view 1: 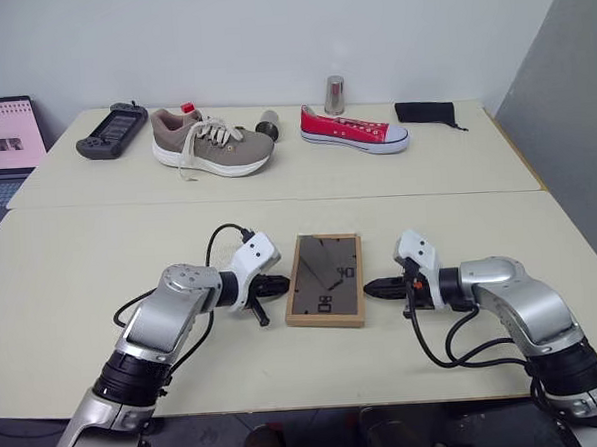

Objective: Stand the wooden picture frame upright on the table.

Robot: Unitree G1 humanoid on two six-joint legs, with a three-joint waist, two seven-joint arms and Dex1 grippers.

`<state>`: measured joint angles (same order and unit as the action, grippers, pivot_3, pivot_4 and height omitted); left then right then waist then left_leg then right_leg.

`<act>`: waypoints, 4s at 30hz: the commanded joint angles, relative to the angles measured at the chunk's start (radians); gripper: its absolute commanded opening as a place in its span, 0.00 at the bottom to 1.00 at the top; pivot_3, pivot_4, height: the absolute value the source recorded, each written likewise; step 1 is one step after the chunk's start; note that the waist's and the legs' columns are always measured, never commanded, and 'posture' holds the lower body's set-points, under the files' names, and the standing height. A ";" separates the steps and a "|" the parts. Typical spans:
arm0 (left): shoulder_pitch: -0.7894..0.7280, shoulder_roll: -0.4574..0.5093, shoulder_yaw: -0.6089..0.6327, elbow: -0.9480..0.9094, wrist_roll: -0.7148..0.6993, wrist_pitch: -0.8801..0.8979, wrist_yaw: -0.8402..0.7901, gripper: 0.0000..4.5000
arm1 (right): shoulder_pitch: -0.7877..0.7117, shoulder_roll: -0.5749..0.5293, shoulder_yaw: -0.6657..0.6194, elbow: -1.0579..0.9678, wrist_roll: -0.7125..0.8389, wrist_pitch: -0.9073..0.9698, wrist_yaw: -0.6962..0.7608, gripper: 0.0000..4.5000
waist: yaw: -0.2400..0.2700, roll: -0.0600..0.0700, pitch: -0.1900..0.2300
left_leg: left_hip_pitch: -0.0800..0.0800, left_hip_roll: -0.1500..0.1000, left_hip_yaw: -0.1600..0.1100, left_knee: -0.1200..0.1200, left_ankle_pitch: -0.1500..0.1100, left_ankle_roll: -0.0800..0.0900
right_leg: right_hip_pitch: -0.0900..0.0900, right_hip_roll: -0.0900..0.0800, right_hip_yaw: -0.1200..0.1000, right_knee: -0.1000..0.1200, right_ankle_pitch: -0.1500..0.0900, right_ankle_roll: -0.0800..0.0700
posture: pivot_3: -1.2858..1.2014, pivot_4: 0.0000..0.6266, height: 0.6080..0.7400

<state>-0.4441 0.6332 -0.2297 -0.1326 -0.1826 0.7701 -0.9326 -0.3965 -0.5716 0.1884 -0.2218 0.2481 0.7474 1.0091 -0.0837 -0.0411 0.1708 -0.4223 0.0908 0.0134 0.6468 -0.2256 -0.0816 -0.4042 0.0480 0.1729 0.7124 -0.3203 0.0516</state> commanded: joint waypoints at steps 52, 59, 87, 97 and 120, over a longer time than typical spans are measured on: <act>0.084 0.156 0.619 0.045 -0.689 0.776 0.039 0.59 | -0.094 -0.116 -0.019 0.220 0.028 -0.196 0.081 0.00 | 0.018 0.002 0.003 | -0.005 0.003 -0.014 -0.001 0.001 0.000 | 0.000 0.000 -0.019 0.002 -0.005 -0.007 | 0.52 0.24 1.00; 0.019 0.113 0.584 0.116 -0.691 0.776 0.072 0.93 | -0.075 -0.119 -0.026 0.219 0.018 -0.196 0.056 0.00 | 0.022 0.003 0.003 | -0.005 0.003 -0.014 -0.001 0.001 0.000 | 0.000 0.000 -0.020 0.002 -0.005 -0.007 | 0.52 0.24 1.00; -0.198 -0.044 0.133 0.433 -0.535 0.599 -0.041 1.00 | -0.047 -0.071 0.028 0.154 -0.010 -0.158 -0.019 0.00 | 0.055 0.010 -0.001 | -0.003 0.000 -0.016 0.001 0.002 -0.001 | 0.006 -0.001 -0.020 0.001 -0.005 -0.007 | 0.52 0.24 1.00; -0.188 -0.052 0.112 0.402 -0.546 0.657 -0.068 1.00 | -0.045 -0.055 0.030 0.140 -0.018 -0.143 -0.032 0.00 | 0.051 0.010 -0.001 | -0.002 0.000 -0.017 0.000 0.002 -0.001 | 0.008 -0.001 -0.020 0.000 -0.005 -0.007 | 0.52 0.24 1.00; -0.144 -0.057 0.110 0.310 -0.572 0.680 -0.076 1.00 | -0.085 0.062 0.052 0.147 -0.026 -0.094 -0.115 0.00 | 0.048 0.010 -0.001 | -0.002 0.000 -0.019 0.000 0.002 -0.001 | 0.009 -0.001 -0.021 0.000 -0.006 -0.007 | 0.52 0.24 1.00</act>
<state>-0.6108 0.5722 -0.0814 0.1948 -0.7448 1.4270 -1.0002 -0.4554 -0.5205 0.2516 -0.0600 0.2173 0.6631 0.9010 -0.0354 -0.0314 0.1695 -0.4242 0.0904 -0.0056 0.6465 -0.2238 -0.0828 -0.3949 0.0469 0.1519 0.7119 -0.3267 0.0442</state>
